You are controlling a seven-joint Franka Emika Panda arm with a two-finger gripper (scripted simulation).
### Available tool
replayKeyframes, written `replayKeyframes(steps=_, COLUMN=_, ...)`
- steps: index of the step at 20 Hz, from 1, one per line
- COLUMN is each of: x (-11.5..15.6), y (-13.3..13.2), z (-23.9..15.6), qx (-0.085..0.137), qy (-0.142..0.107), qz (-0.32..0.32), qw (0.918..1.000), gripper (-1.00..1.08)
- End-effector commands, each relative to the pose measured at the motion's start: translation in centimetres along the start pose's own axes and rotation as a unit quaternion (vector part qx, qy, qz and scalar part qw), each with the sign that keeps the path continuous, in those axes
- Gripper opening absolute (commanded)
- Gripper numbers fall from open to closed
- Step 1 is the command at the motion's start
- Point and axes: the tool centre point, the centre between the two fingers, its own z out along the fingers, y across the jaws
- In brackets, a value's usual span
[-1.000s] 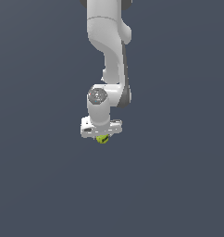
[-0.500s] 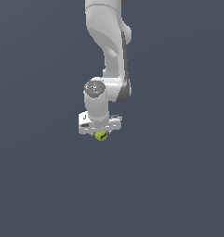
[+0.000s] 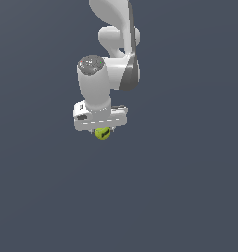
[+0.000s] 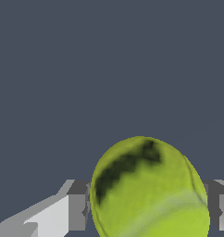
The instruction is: Pick up the object and move it to a goal position.
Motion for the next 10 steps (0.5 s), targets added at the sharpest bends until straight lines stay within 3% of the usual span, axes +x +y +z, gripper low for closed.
replayKeyframes(steps=1, x=0.0, y=0.4, z=-3.0, qx=0.0, qy=0.001, qz=0.0, qw=1.0, gripper=-1.0)
replayKeyframes(steps=10, x=-0.1, y=2.0, z=-13.1, qx=0.0, qy=0.001, qz=0.0, qw=1.0, gripper=-1.0)
